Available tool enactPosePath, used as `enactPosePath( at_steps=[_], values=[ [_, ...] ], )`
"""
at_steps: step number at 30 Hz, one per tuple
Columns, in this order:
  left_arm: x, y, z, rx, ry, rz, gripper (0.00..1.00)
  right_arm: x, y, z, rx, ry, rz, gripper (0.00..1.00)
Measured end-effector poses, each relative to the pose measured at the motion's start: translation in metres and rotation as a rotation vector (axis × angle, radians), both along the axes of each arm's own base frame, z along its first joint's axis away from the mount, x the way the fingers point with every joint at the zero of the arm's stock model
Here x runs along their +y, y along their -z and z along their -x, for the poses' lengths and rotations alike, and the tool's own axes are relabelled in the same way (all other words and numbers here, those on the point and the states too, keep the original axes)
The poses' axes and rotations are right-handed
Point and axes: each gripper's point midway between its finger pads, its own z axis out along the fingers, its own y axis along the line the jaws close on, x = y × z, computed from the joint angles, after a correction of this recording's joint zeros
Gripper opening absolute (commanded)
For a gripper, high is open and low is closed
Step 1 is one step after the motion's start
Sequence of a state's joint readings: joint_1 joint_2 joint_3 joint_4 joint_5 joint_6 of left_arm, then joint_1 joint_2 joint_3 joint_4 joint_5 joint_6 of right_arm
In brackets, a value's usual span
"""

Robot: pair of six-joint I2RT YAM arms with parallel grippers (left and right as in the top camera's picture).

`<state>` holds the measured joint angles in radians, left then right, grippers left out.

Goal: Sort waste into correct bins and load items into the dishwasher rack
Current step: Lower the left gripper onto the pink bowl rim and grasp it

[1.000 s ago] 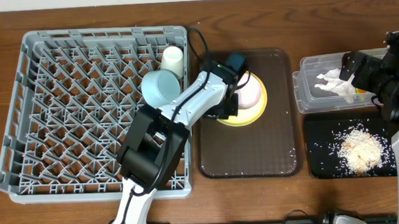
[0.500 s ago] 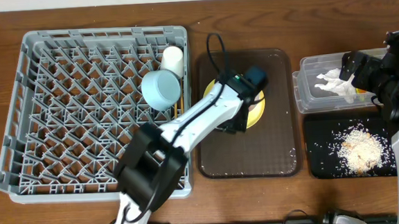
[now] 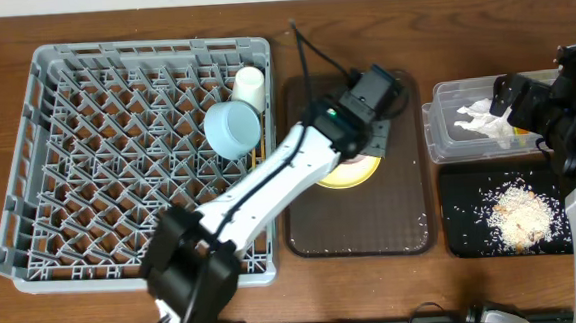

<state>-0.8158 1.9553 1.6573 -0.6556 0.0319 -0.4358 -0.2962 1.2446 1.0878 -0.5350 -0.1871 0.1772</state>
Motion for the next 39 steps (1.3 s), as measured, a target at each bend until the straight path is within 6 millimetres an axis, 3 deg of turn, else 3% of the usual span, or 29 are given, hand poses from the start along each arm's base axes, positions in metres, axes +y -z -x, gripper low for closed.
enactPosePath(
  at_steps=[5,12,22,39],
  values=[
    [-0.019,0.039,0.001,0.010,0.044,-0.038,0.32,0.000,0.000,0.000,0.000,0.000,0.000,0.99],
    [-0.017,0.077,0.001,0.055,0.043,-0.096,0.31,0.000,0.000,0.000,0.000,0.000,0.000,0.99],
    [-0.009,0.088,-0.008,0.019,0.013,-0.153,0.21,0.000,0.000,0.000,0.000,0.000,0.000,0.99],
    [-0.003,0.089,-0.008,0.015,0.004,-0.180,0.20,0.000,0.000,0.000,0.000,0.000,0.000,0.99]
  ],
)
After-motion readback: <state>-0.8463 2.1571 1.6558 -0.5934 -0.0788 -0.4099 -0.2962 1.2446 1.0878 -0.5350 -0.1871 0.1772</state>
